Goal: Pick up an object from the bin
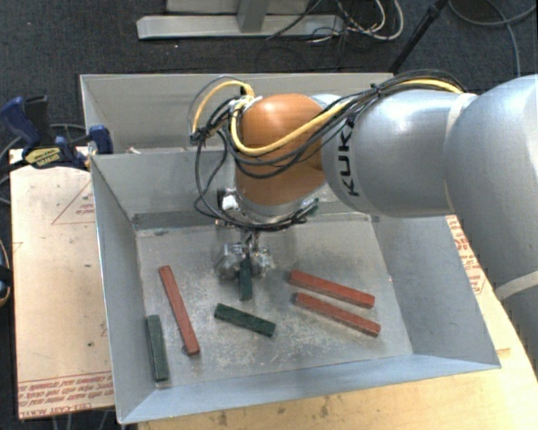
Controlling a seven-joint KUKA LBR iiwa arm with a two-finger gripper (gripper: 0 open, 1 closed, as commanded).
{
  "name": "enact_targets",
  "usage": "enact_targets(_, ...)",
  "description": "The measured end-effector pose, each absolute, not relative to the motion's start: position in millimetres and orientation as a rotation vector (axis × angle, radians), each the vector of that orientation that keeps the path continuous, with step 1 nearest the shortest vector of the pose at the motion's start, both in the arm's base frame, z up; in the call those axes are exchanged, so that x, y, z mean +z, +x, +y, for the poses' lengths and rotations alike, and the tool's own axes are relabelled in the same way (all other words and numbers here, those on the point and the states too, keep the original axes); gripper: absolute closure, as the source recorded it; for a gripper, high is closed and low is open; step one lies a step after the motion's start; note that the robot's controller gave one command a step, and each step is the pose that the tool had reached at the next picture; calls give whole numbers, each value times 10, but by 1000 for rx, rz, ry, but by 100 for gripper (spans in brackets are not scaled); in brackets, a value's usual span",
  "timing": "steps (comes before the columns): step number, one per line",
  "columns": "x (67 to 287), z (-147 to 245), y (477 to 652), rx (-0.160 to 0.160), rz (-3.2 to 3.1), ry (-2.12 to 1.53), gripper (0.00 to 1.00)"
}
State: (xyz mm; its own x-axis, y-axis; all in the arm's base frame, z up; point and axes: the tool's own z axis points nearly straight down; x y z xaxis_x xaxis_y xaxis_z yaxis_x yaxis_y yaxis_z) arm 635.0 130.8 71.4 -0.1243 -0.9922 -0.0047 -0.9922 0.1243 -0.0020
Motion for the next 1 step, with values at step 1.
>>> enact_targets(1,2261,1471,6141,-5,2324,-2097,100)
